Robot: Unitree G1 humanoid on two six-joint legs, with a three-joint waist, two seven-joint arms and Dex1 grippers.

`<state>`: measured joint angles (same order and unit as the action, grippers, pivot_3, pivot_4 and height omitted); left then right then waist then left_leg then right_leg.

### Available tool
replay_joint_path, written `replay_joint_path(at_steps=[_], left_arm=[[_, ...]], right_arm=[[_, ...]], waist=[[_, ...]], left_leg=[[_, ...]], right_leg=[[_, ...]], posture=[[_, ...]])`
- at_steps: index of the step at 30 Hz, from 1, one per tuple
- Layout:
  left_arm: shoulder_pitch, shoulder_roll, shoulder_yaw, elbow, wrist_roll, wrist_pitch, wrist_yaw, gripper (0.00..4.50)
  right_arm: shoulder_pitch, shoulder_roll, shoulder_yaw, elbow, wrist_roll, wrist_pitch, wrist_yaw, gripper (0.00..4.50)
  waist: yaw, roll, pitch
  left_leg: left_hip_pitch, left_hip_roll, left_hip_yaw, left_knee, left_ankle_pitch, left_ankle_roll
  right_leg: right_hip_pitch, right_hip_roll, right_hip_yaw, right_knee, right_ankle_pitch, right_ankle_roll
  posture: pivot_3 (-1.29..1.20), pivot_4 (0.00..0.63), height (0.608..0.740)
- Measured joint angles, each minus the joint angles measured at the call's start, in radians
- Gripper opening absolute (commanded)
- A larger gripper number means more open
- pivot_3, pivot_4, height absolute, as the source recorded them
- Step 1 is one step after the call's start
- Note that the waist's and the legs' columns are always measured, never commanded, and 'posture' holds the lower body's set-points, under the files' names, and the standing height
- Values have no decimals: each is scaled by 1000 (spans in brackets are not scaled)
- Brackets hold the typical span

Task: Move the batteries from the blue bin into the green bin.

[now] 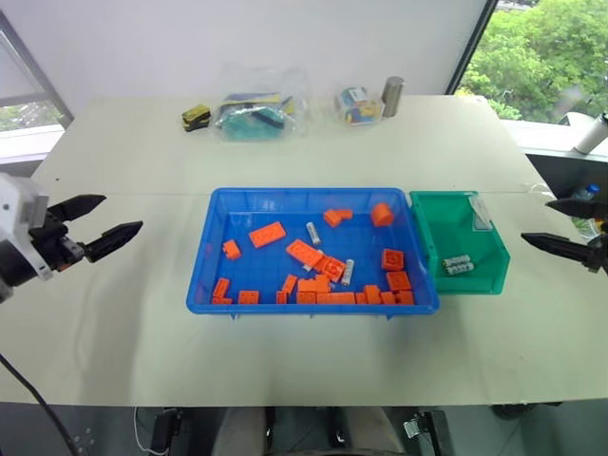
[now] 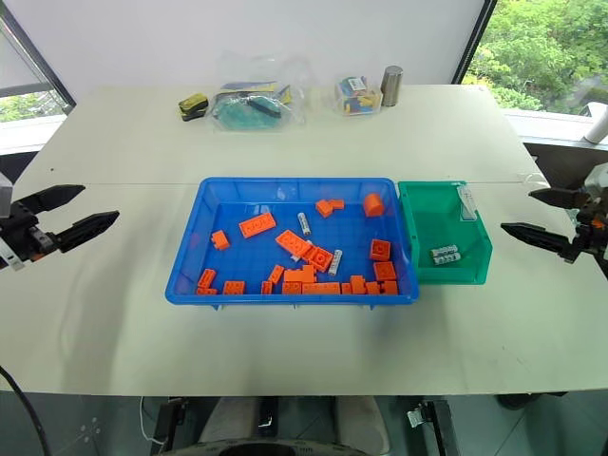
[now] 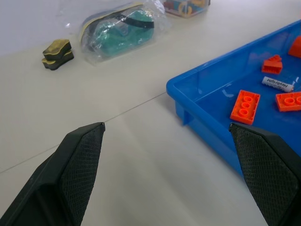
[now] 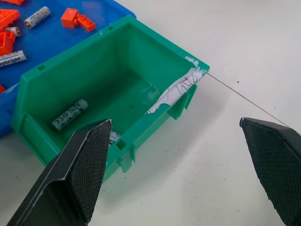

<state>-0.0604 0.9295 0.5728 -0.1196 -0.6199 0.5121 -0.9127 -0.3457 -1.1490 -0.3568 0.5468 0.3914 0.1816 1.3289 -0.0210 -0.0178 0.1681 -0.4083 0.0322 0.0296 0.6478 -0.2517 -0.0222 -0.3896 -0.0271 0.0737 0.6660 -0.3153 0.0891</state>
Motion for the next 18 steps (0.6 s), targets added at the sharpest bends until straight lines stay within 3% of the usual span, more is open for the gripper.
replay_joint_path(at_steps=[18], left_arm=[[-12,-29,-5,-8,17,4,40,4421]], right_arm=[[-103,-1,59,109,-56,-39,-5,4500]], waist=[[-3,0,0]], left_leg=[[0,0,0,1,0,0]], right_leg=[[0,0,0,1,0,0]], posture=[[0,150,740]])
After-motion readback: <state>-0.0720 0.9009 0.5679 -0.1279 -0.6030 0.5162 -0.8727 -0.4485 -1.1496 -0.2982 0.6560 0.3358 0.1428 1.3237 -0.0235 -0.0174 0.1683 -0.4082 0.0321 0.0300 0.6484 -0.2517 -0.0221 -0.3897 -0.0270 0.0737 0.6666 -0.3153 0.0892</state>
